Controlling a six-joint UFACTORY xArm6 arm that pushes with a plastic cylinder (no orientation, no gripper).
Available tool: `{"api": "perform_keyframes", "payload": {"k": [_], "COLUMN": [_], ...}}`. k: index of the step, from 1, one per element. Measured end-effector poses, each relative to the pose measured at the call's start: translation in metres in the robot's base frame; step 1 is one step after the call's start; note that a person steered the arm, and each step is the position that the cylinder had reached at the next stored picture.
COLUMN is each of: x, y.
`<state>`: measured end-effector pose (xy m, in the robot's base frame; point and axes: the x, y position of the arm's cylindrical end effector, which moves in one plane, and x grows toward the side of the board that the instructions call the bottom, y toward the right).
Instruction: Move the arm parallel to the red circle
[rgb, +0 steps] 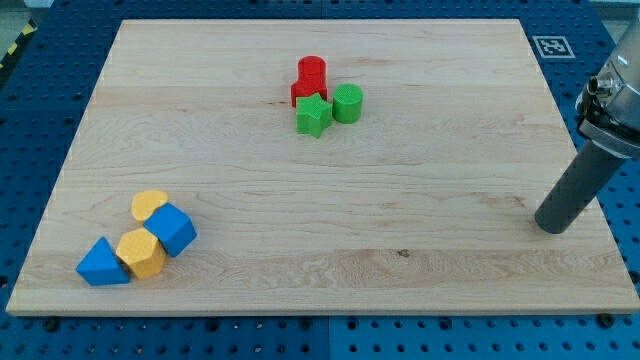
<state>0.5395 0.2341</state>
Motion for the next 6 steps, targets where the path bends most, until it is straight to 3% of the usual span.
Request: {"api": "perform_keyframes", "payload": {"k": [1,3,4,5,6], "x": [0.000,-0.151,-0.195,-0.198,-0.219], "y": [0.000,-0.030,-0.048,-0.071,-0.135]}}
